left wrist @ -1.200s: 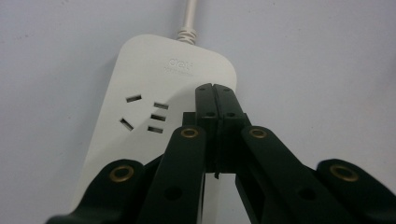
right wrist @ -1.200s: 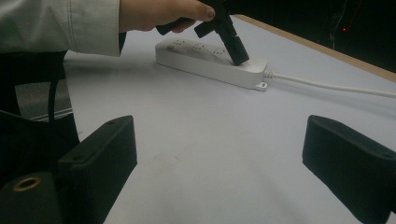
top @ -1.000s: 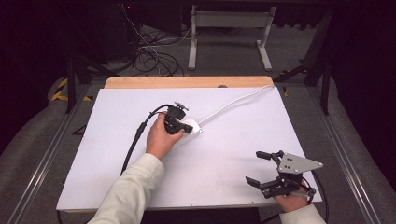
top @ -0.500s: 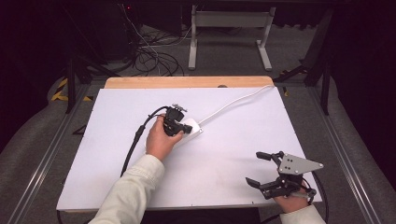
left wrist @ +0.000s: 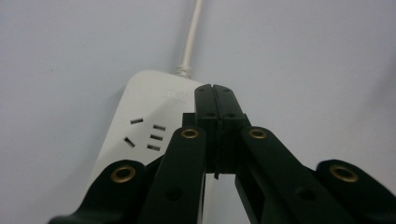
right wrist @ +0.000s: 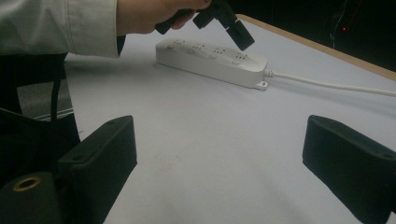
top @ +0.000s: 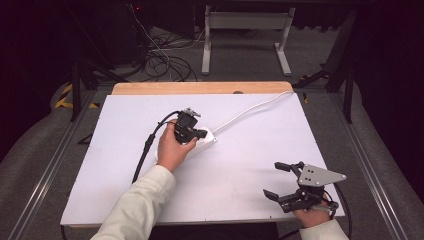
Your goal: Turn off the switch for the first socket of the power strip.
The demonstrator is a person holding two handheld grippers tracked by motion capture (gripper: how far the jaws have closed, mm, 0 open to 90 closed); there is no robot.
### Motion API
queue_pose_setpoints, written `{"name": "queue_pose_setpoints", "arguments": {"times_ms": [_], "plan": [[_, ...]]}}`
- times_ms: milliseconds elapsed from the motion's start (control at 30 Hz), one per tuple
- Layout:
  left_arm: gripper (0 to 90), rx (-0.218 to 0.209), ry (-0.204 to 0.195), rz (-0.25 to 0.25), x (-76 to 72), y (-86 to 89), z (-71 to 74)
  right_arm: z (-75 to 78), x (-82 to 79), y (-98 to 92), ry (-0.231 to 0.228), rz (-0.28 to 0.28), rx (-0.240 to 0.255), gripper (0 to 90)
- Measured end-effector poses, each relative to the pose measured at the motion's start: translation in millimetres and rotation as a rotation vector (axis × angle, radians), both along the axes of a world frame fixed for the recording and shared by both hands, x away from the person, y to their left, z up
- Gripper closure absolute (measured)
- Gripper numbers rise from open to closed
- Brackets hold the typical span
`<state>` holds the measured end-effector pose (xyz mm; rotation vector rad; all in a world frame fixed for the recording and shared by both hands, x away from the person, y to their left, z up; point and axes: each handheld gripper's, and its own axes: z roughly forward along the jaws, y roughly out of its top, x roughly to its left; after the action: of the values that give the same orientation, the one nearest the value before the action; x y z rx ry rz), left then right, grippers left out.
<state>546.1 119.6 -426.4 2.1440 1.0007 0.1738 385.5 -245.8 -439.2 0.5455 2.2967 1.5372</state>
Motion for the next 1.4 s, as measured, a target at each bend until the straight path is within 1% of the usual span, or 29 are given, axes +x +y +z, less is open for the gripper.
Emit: {"name": "queue_pose_setpoints", "arguments": {"times_ms": [133,200,233,267,300,333,400,433,500,533,700,800,833,867,900,967,1000,1033,1067,1100,1133,1167,1200,1233,1267,1300,1333,1367,1400], "plan": [[90.0,-0.010,-0.032,-0.010,-6.7,3.0,15.2,-0.3,0.3,-0.1,0.000,0.000,-0.001,10.2],[90.0,-0.016,-0.038,-0.018,-10.0,3.3,19.7,0.0,0.1,-0.2,0.000,-0.002,-0.002,10.2],[90.0,-0.020,-0.039,-0.021,-11.4,3.0,20.7,-0.1,0.0,-0.2,0.000,-0.002,0.000,10.1],[90.0,-0.013,-0.044,-0.024,-12.3,2.6,21.6,-0.1,-0.1,-0.1,0.000,-0.003,0.000,10.2],[90.0,-0.012,-0.041,-0.024,-13.9,2.0,22.3,-0.1,-0.1,0.0,0.000,-0.003,0.000,10.1],[90.0,-0.009,-0.050,-0.028,-14.6,2.5,23.5,-0.1,-0.1,0.1,0.001,-0.004,-0.001,10.1],[90.0,-0.021,-0.060,-0.033,-17.1,3.5,27.0,-0.1,-0.2,0.1,0.001,-0.005,-0.002,10.2],[90.0,-0.030,-0.058,-0.037,-18.9,4.0,29.4,-0.1,-0.2,0.0,0.001,-0.006,-0.002,10.2],[90.0,-0.035,-0.067,-0.043,-22.3,5.0,34.2,-0.1,-0.1,-0.5,0.001,-0.007,-0.003,10.1],[90.0,-0.034,-0.077,-0.046,-23.7,5.0,35.9,-0.2,0.0,-0.5,0.001,-0.007,-0.003,10.2],[90.0,-0.020,-0.093,-0.066,-27.8,2.6,39.8,-0.4,-0.2,0.7,0.001,-0.006,-0.007,10.2],[89.4,-0.051,-0.096,-0.070,-30.4,2.1,42.6,-0.3,-0.5,-0.2,0.001,-0.008,-0.004,10.2],[75.5,-0.061,-0.102,-0.073,-30.8,2.3,43.7,-0.3,-0.5,-0.5,0.001,-0.008,-0.003,10.2],[70.7,-0.075,-0.104,-0.078,-32.3,2.6,44.7,-0.2,-0.6,-0.7,0.001,-0.009,-0.005,10.2],[69.7,-0.088,-0.105,-0.088,-33.9,3.1,46.1,-0.2,-0.5,-0.7,0.002,-0.009,-0.005,10.1],[65.2,-0.098,-0.132,-0.098,-38.2,4.2,49.7,-0.2,-0.6,-0.4,0.001,-0.008,-0.004,10.2],[63.0,-0.108,-0.150,-0.103,-41.0,4.9,51.1,-0.2,-0.7,-0.3,-0.001,-0.007,-0.005,10.2],[58.0,-0.124,-0.181,-0.102,-44.4,5.6,51.9,-0.1,-0.6,-0.2,0.001,-0.008,-0.004,10.2],[58.0,-0.159,-0.212,-0.105,-46.7,7.4,52.3,-0.1,-0.6,-0.2,0.001,-0.008,-0.004,10.2],[48.3,-0.213,-0.186,-0.103,-49.1,9.3,52.3,0.1,-0.7,-0.1,-0.002,-0.008,-0.005,10.1],[48.3,-0.246,-0.113,-0.093,-50.8,10.9,51.8,0.1,-0.7,-0.1,-0.002,-0.008,-0.005,10.1],[42.6,-0.262,-0.076,-0.103,-52.5,10.9,52.9,-0.1,-0.8,0.5,-0.002,-0.007,-0.006,10.1],[42.6,-0.253,-0.088,-0.126,-54.9,11.1,54.6,-0.1,-0.8,0.5,-0.002,-0.007,-0.006,10.1],[41.1,-0.220,-0.117,-0.136,-58.2,11.8,56.4,-0.1,-1.0,0.9,-0.002,-0.007,-0.007,10.2],[37.1,-0.187,-0.139,-0.136,-61.5,12.2,57.8,0.1,-1.2,1.0,-0.003,-0.006,-0.008,10.2],[32.9,-0.165,-0.151,-0.139,-64.2,13.3,58.9,0.2,-1.4,1.0,-0.004,-0.007,-0.008,10.1],[32.1,-0.150,-0.153,-0.135,-67.7,14.7,60.3,0.2,-1.4,0.9,-0.003,-0.008,-0.008,10.1],[31.2,-0.129,-0.165,-0.133,-71.4,16.6,61.9,0.1,-1.2,1.0,-0.002,-0.007,-0.006,10.1],[29.2,-0.122,-0.174,-0.130,-73.9,18.0,62.5,0.0,-1.2,1.0,-0.003,-0.007,-0.008,10.0]]}}
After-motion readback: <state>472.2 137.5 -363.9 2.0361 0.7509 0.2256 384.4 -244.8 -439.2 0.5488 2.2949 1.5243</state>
